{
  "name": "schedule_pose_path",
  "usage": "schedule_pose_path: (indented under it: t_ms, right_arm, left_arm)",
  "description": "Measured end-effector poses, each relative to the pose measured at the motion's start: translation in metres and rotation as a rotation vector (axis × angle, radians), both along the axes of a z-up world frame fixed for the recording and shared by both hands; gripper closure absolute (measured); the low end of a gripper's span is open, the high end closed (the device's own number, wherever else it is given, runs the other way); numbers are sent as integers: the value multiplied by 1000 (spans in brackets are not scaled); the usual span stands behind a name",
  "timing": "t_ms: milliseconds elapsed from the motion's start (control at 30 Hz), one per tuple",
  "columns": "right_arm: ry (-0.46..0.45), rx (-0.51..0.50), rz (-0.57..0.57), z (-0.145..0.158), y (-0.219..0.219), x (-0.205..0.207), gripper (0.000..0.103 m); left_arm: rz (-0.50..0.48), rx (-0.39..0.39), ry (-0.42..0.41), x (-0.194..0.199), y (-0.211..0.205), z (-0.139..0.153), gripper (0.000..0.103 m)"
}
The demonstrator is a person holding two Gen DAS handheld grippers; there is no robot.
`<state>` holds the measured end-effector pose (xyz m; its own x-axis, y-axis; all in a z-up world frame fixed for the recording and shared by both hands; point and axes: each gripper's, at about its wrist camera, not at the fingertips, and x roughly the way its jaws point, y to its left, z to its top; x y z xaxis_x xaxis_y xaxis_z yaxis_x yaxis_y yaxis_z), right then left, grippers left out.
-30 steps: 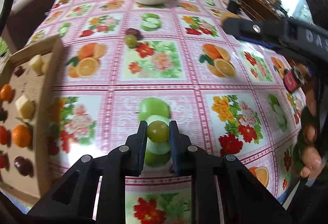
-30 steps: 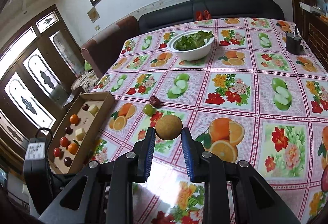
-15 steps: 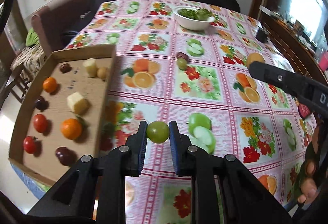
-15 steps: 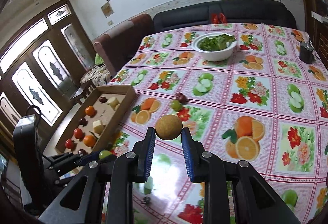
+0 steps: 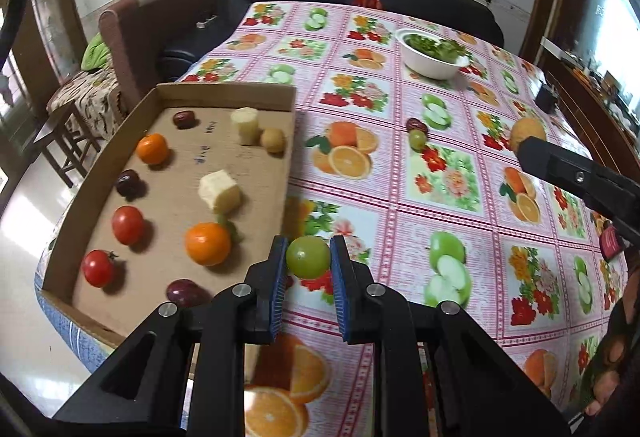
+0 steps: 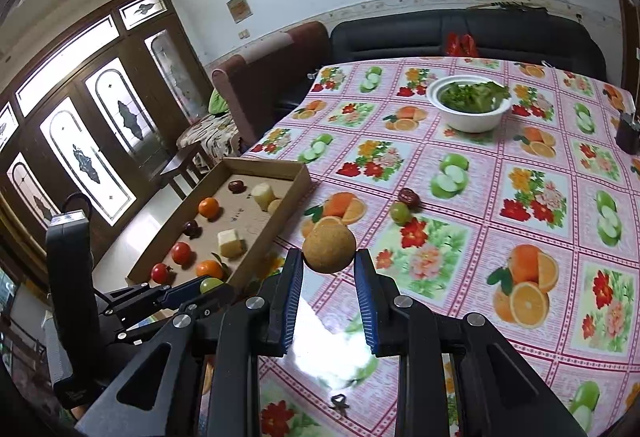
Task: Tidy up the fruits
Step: 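Carry green grape in left tool over box while right tool carries tan fruit there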
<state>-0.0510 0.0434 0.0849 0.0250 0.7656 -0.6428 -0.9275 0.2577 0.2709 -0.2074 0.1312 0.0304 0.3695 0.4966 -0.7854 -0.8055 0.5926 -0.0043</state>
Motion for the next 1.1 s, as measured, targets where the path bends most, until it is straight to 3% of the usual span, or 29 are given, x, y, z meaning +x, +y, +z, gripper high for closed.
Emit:
schedule_pose_path:
  t_ms: [567, 1100]
  right_arm:
    - [-7, -12, 106, 0, 37, -35, 77]
    - [-8, -28, 175, -6, 65, -56, 77]
  left_arm:
    - [131, 2, -3, -47, 33, 1, 84]
    - [180, -8, -2, -64, 52, -3, 84]
